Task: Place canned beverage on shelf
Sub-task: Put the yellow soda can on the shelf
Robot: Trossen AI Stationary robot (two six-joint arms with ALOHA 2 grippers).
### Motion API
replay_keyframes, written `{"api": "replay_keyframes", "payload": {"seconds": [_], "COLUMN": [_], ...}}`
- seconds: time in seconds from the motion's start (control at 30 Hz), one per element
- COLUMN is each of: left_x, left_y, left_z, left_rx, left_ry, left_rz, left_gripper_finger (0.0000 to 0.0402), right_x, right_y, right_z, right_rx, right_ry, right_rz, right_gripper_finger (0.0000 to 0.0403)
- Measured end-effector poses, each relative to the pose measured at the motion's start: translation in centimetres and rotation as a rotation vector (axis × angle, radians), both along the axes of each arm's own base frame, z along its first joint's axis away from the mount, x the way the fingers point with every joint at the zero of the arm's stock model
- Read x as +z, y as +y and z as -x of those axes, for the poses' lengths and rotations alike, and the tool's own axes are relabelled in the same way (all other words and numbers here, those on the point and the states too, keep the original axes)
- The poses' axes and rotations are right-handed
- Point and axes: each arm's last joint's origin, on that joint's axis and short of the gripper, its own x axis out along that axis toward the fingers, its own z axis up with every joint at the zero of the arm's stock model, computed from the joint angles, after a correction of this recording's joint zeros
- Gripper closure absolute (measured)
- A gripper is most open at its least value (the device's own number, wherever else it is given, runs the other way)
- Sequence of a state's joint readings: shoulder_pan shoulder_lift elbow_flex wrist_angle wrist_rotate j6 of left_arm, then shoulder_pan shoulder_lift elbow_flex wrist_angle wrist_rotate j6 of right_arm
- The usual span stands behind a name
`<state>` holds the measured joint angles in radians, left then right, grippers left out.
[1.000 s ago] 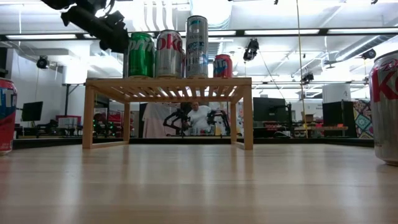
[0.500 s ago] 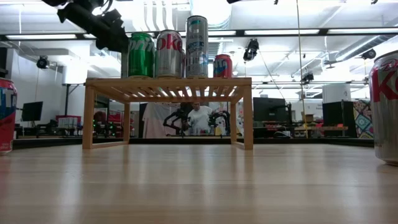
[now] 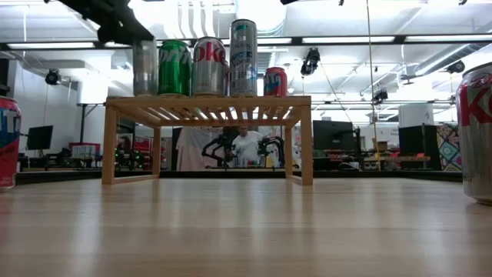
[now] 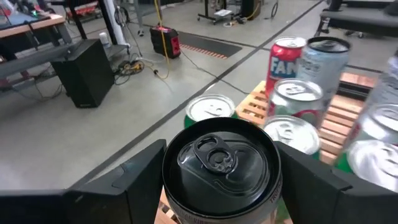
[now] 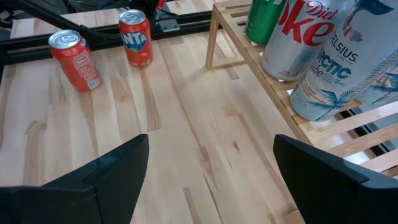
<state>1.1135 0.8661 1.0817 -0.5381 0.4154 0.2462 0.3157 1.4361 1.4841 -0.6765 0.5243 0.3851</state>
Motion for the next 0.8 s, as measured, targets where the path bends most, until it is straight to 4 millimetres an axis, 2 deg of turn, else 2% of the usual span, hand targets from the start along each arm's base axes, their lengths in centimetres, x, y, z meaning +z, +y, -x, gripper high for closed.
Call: {"api": "replay_keyframes", "payload": {"seconds": [0.27, 0.43, 0.8], "left_x": [0.7, 0.7, 0.3], "left_y": [-2.9, -4.5, -6.0], "left_z": [-0.6, -0.6, -0.5], "left_rx": [-0.117, 0.000, 0.031], "left_ry": [-0.032, 0.033, -0.022], "left_rz": [-0.025, -0.055, 0.059], "left_gripper_finger": [0.0154, 0.0154, 0.0154], "right_x": [0.0, 0.0, 0.0], "right_y": [0.0, 0.0, 0.0], "right_z": [0.0, 0.0, 0.0], "right_rx": [0.000, 0.000, -0.004], "right_ry": [0.000, 0.000, -0.003], "right_rz": [0.000, 0.000, -0.007], "right_gripper_finger": [0.0071, 0.0071, 0.0071]}}
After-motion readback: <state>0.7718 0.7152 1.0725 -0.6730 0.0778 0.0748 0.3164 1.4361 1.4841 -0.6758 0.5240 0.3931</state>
